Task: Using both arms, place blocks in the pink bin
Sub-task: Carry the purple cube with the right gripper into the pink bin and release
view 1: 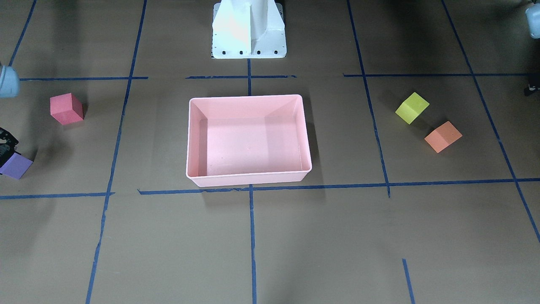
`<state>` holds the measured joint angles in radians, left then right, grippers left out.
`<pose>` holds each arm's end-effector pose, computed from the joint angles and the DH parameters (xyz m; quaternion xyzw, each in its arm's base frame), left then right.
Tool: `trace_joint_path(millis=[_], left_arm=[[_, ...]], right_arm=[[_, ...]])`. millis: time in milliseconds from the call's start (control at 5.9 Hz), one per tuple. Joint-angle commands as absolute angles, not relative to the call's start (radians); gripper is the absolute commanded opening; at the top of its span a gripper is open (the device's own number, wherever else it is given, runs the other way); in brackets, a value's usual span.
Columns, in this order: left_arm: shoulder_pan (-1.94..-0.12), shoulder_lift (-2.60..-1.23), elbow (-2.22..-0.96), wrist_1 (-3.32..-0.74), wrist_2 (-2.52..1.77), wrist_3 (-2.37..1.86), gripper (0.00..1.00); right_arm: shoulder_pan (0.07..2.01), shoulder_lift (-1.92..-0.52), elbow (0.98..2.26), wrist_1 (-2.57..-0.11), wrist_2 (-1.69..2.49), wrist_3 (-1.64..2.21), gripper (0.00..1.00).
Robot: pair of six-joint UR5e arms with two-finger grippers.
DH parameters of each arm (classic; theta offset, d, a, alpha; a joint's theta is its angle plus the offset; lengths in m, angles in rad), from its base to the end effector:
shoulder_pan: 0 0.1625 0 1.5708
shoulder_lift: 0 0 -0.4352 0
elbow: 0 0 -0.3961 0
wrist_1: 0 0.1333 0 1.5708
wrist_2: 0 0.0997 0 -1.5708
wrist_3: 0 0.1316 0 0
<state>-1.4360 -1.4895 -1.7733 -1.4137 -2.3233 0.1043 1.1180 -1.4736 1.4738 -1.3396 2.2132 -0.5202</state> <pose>0.0181 -0.4557 0.6480 -0.0223 0.3671 0.1044 0.9240 -0.1958 -0.5270 0.6753 0.1200 -0.3097 -0.4729 0.8161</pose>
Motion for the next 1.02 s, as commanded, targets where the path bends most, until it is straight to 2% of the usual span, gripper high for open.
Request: trace_joint_path(millis=[0, 339, 508, 677, 847], left_arm=[[-1.436, -1.489, -1.773, -1.414, -2.332, 0.104, 1.0], [-1.436, -1.491, -1.782, -1.419, -2.332, 0.104, 1.0], [-1.434, -1.491, -1.804, -1.419, -2.332, 0.103, 1.0], [-1.431, -1.494, -1.81, -1.423, -2.332, 0.098, 1.0], [-1.431, -1.521, -1.821, -1.431, -2.333, 0.095, 1.0]], right_arm=[[1.118, -1.467, 1.566, -1.344, 2.275, -0.208, 0.25], [1.073, -1.466, 1.758, -1.344, 2.293, 0.298, 0.25], [0.98, -1.424, 1.852, -1.345, 2.286, 0.626, 0.25], [0.88, -1.313, 1.864, -1.351, 2.272, 0.946, 0.25], [0.771, -1.152, 1.864, -1.467, 2.173, 1.156, 0.25]])
